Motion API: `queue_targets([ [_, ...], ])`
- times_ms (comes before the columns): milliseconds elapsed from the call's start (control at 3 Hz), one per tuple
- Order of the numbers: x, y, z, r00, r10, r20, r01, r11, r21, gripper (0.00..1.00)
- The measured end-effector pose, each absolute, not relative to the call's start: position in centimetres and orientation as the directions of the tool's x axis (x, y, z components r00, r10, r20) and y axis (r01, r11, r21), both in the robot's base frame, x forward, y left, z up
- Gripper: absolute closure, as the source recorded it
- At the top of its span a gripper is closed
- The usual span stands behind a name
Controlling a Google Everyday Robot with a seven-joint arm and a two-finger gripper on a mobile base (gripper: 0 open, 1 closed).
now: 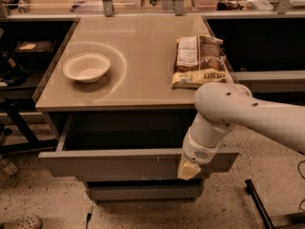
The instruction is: Close top drawer
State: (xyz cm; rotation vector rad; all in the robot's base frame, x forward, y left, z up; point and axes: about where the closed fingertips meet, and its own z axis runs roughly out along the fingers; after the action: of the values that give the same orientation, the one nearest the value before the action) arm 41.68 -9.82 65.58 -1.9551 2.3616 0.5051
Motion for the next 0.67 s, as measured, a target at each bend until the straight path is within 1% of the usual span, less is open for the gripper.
queue_targets([
  [667, 41.68, -9.82, 65.57, -0.208, -0.951, -0.231, -0.962, 0.156, 0.225, 0.37],
])
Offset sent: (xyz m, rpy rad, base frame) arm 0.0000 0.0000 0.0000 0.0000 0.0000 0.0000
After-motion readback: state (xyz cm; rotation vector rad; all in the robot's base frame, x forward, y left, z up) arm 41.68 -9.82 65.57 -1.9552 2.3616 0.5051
